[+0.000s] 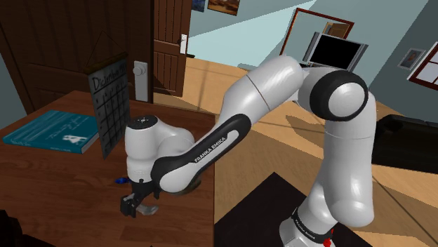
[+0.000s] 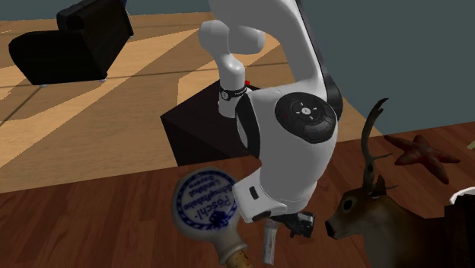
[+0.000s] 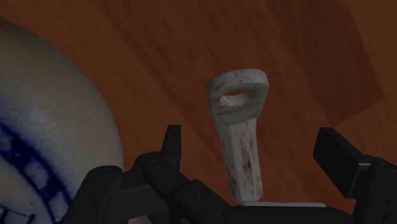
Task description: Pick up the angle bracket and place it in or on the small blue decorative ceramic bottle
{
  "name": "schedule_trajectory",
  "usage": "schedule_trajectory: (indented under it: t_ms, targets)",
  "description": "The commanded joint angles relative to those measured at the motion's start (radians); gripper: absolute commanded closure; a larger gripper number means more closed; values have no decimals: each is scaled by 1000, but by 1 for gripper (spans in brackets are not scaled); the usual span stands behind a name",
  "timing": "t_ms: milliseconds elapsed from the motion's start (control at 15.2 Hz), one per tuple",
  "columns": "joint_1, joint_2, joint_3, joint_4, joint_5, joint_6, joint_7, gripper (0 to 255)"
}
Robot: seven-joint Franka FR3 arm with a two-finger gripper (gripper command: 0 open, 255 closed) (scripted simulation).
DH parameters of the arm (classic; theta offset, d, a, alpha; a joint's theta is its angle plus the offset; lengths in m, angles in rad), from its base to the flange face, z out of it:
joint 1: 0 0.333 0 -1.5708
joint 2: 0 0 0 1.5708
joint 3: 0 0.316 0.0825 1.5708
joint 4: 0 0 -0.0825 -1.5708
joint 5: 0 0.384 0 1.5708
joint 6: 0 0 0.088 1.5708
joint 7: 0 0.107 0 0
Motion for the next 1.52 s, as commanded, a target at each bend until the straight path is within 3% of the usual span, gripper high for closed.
schedule_trajectory:
  t_ms: [0, 132, 594, 1122, 1188, 1452]
  targets:
    - [-28, -69, 27, -74, 61, 4, 2, 0]
    - [-39, -106, 41, -110, 96, 4, 4, 0]
    - [-14, -28, 15, -121, 48, 87, 37, 0]
    - [-14, -28, 14, -121, 48, 87, 37, 0]
    - [-14, -28, 14, -121, 48, 87, 37, 255]
    - [-13, -26, 14, -120, 48, 87, 37, 255]
